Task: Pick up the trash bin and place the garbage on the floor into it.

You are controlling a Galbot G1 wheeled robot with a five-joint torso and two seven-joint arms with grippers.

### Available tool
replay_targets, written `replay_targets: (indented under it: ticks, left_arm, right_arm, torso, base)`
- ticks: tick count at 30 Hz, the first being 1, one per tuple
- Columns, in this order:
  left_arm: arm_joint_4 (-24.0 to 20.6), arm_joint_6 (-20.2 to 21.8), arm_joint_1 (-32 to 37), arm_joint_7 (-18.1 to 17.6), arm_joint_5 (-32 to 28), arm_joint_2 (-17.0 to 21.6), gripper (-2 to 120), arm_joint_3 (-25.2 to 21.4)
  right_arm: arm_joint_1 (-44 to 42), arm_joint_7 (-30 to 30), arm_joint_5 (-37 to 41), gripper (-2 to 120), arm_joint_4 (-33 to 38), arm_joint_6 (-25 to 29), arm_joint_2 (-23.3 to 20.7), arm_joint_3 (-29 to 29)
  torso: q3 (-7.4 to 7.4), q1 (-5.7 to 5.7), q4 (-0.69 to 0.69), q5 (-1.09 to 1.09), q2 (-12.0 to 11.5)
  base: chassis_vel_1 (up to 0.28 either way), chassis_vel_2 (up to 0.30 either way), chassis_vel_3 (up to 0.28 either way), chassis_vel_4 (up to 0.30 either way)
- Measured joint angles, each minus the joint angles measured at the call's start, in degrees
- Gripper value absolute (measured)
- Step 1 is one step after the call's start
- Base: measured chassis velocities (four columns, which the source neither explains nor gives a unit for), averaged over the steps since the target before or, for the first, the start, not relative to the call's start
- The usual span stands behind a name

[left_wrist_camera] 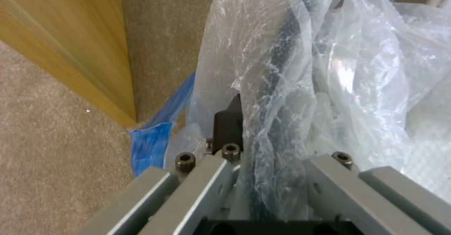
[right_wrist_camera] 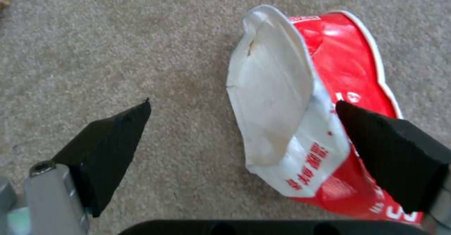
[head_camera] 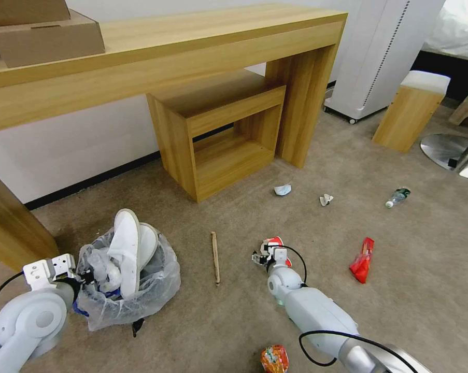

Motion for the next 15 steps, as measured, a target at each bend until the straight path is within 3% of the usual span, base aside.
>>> replay_targets:
  ticks: [15]
  left_arm:
    - [0.35, -0.25, -0.68, 0.49, 0.13, 0.42, 0, 0.44]
  right_arm:
    - [-0.57, -1.01, -1.13, 100, 0.01, 0.88, -1.48, 0.53]
  torso:
    - [0.0, 0.0, 0.0, 0.01, 0.0]
  base:
    - [0.0, 0.0, 0.0, 0.0]
